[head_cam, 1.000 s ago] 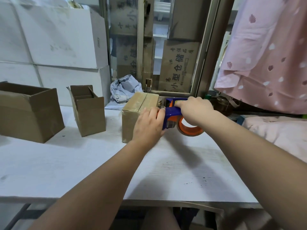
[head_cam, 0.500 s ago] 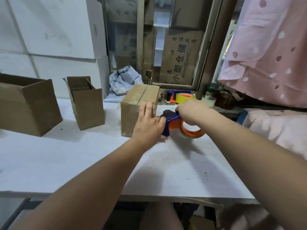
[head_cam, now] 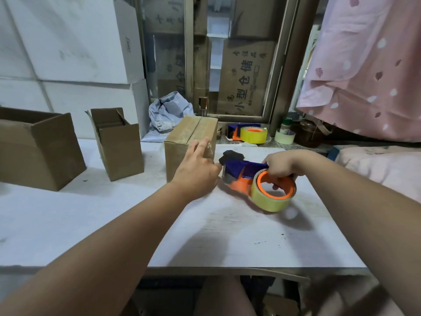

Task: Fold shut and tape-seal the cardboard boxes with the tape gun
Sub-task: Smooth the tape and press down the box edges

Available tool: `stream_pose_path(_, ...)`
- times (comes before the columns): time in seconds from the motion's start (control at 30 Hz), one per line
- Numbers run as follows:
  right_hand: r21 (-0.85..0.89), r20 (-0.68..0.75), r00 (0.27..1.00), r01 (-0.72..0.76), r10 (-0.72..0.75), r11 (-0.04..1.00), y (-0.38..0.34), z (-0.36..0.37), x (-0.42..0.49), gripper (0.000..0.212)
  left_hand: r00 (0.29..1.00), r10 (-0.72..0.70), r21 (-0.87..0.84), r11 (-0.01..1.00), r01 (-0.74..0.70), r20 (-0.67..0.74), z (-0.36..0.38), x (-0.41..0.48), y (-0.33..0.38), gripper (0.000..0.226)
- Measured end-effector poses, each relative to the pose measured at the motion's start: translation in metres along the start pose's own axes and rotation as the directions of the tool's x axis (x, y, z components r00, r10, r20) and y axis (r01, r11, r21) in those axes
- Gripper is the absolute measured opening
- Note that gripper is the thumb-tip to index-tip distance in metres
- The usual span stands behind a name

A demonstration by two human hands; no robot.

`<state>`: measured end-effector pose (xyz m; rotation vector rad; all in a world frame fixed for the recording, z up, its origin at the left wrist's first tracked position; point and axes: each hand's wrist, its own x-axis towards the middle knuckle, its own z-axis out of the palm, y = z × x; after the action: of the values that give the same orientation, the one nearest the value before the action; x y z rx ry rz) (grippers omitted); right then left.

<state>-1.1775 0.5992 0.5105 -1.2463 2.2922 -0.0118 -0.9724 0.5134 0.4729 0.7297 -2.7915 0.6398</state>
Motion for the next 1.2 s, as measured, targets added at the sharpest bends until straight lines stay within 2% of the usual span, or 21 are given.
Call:
stream_pose_path(0.1,0.128,0.054,0.998,-0.032,0.025,0.991,0.007,0.003,0.0,0.044,1.0,-0.007,-0.012,1.0,0.007,0.003,0.001,0.0,-0.001,0.028)
stream_pose_path(0.23,0.267,0.096,0.994,-0.073,0.049,0.961,0.018,0.004,-0.003,0.033,1.0,-0.008,-0.042,0.999,0.008,0.009,-0.001,0.0,-0.004,0.034)
stream_pose_path(0.43,0.313,-0.087,0.985,-0.112,0.146,0.943,0.026,0.019,0.013,0.029,0.998,0.038,-0.016,0.999,-0.038,0.04,-0.011,0.001,-0.001,0.034)
stream_pose_path(0.6,0.158,-0.275,0.942,-0.153,0.193,0.975,0.023,0.032,0.025,0.032,0.993,0.062,-0.011,0.998,-0.061,0.097,-0.026,0.008,0.001,0.034)
stream_pose_path(0.67,0.114,-0.33,0.925,-0.16,0.189,0.981,0.02,0.035,0.03,0.03,0.993,0.09,-0.012,0.996,-0.089,0.07,-0.028,0.009,-0.001,0.036)
stream_pose_path(0.8,0.159,-0.341,0.915,-0.168,0.214,0.973,0.017,0.04,0.035,0.03,0.99,0.138,-0.103,0.985,-0.14,-0.034,-0.025,0.005,-0.005,0.031)
stream_pose_path(0.87,0.225,-0.375,0.907,-0.111,0.191,0.968,0.015,0.041,0.036,0.041,0.99,0.119,-0.233,0.963,-0.133,-0.072,-0.023,0.002,-0.006,0.025)
stream_pose_path(0.9,0.259,-0.429,0.887,-0.056,0.167,0.964,0.012,0.041,0.036,0.048,0.99,0.069,-0.324,0.94,-0.105,-0.122,-0.021,0.0,-0.008,0.029)
stream_pose_path(0.97,0.287,-0.588,0.805,0.112,0.083,0.951,0.003,0.04,0.034,0.05,0.942,-0.163,-0.553,0.832,-0.028,-0.294,-0.018,-0.003,-0.015,0.039)
stream_pose_path(1.0,0.292,-0.666,0.746,0.224,0.03,0.93,-0.003,0.04,0.032,0.046,0.873,-0.333,-0.678,0.735,0.003,-0.357,-0.018,-0.005,-0.02,0.037)
stream_pose_path(1.03,0.295,-0.723,0.69,0.333,-0.018,0.896,-0.011,0.039,0.028,0.039,0.791,-0.5,-0.787,0.616,0.038,-0.354,-0.017,-0.007,-0.026,0.033)
stream_pose_path(1.1,0.297,-0.777,0.621,0.501,-0.099,0.813,-0.03,0.04,0.019,0.03,0.642,-0.738,-0.923,0.365,0.124,-0.206,-0.009,-0.01,-0.041,0.03)
stream_pose_path(1.13,0.3,-0.784,0.606,0.557,-0.132,0.775,-0.04,0.04,0.016,0.029,0.586,-0.804,-0.955,0.244,0.168,-0.102,-0.004,-0.011,-0.048,0.031)
stream_pose_path(1.2,0.301,-0.783,0.591,0.633,-0.195,0.713,-0.056,0.041,0.013,0.031,0.537,-0.839,-0.982,0.021,0.189,0.085,0.01,-0.012,-0.061,0.033)
